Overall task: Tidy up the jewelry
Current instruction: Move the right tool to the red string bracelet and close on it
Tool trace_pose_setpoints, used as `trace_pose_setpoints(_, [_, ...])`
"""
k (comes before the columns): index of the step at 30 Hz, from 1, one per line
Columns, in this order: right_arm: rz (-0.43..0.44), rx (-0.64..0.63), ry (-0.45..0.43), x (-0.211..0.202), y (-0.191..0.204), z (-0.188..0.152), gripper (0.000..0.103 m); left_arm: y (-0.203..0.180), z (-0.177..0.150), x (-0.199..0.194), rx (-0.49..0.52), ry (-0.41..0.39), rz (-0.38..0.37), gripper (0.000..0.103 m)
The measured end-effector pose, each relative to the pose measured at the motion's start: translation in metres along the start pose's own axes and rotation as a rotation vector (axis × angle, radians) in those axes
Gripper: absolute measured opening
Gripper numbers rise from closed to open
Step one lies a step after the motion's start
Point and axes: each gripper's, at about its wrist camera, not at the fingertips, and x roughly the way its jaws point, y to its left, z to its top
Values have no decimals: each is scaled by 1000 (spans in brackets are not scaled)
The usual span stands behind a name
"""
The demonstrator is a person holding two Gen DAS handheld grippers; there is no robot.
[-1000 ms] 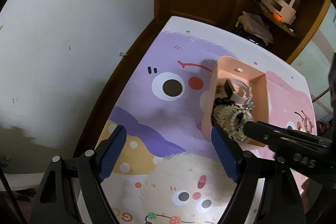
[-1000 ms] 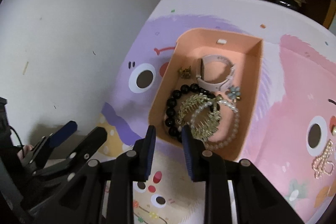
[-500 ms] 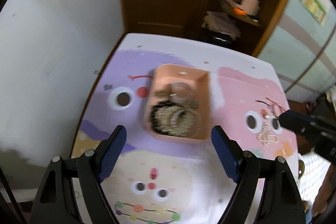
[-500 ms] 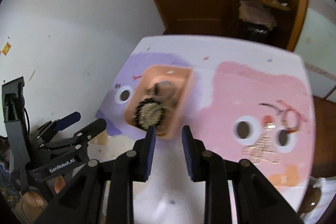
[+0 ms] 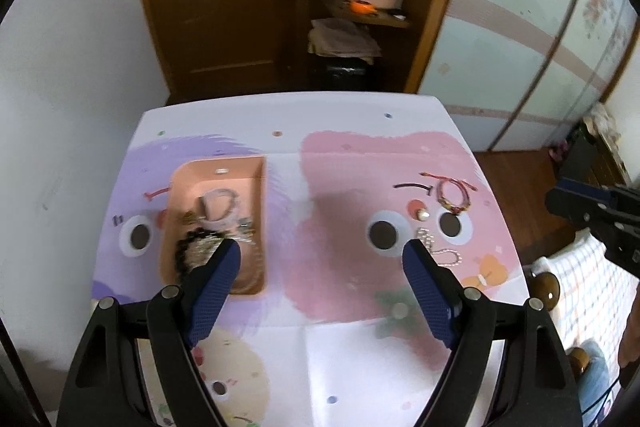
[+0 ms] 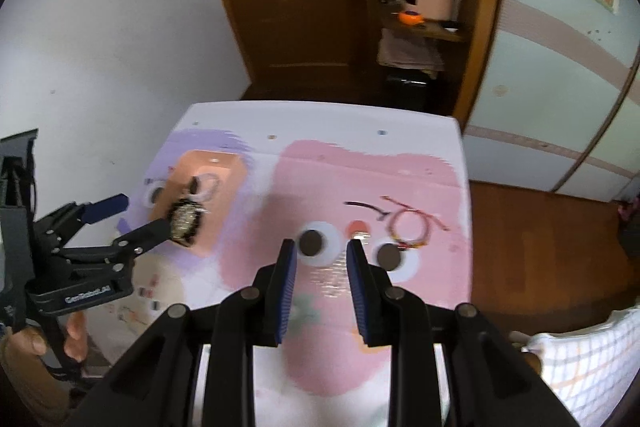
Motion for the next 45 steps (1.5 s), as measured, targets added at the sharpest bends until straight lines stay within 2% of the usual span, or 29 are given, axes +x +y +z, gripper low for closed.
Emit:
trace_pose_setpoints(4, [-30, 37, 25, 19, -30, -2, 26, -22, 4, 22, 35, 28, -18, 82])
trace_pose_setpoints(10, [-35, 49, 115, 75, -59, -5, 26, -43, 16, 71, 70, 97, -72, 82])
trace_pose_setpoints(16, [-26, 54, 205, 129, -72, 2, 26, -57, 30, 132, 131, 193, -104, 82])
trace_pose_setpoints(23, [-23, 41, 312, 188, -71, 4, 26, -72, 29, 175, 239, 271, -104, 82])
trace_pose_setpoints(30, [-44, 38, 345, 213, -73, 5, 26, -73, 22, 187, 287, 284, -99, 82])
trace_pose_setpoints(41, [-47, 40, 362, 224, -71, 3, 25, -79, 18, 187, 328, 286, -110, 82])
trace_pose_setpoints(43, [-66, 29, 355, 223, -70, 3, 14, -81, 17, 187, 331, 286, -111, 82])
trace_pose_setpoints(45, [-68, 30, 349, 221, -69, 1, 11, -84, 18, 188, 329, 287, -118, 82])
